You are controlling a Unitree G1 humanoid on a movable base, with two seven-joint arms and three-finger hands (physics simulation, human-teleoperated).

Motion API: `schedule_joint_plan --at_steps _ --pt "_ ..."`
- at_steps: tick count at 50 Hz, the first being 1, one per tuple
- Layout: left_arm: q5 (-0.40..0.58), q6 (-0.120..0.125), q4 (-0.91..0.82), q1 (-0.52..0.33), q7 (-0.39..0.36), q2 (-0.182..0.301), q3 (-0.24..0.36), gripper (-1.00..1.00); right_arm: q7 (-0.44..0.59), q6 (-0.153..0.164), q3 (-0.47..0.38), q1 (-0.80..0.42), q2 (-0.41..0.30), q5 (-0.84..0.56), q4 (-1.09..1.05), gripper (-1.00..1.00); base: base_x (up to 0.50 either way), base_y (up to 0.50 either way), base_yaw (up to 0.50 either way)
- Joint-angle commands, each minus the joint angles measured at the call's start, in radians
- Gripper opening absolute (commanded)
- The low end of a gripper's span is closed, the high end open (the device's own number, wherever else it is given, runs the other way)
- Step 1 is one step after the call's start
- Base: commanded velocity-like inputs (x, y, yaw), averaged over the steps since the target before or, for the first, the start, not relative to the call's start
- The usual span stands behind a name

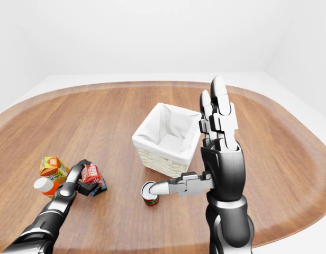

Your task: Pick the milk and place it in the basket.

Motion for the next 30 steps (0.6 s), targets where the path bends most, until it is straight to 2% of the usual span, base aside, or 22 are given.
schedule_joint_plan --at_steps 1,4,17,30 --pt "0.015 0.000 -0.014 -0.009 0.049 0.008 -0.020 -1.00 -0.002 0.000 0.010 0.004 0.000 -0.006 0.004 1.00 0.00 0.00 0.00" --pt "0.025 0.000 -0.067 -0.002 0.050 0.012 -0.016 -1.00 -0.001 0.000 0.010 0.005 -0.001 -0.006 0.002 1.00 0.00 0.00 0.00" --pt "0.028 0.000 -0.322 0.042 -0.045 -0.009 0.012 -1.00 -0.001 0.000 0.015 0.006 -0.001 -0.012 0.025 1.00 0.00 0.00 0.00" --pt "0.036 0.000 -0.487 0.049 -0.108 -0.011 0.035 -1.00 0.001 0.000 0.010 0.004 -0.001 -0.008 0.025 1.00 0.00 0.00 0.00"
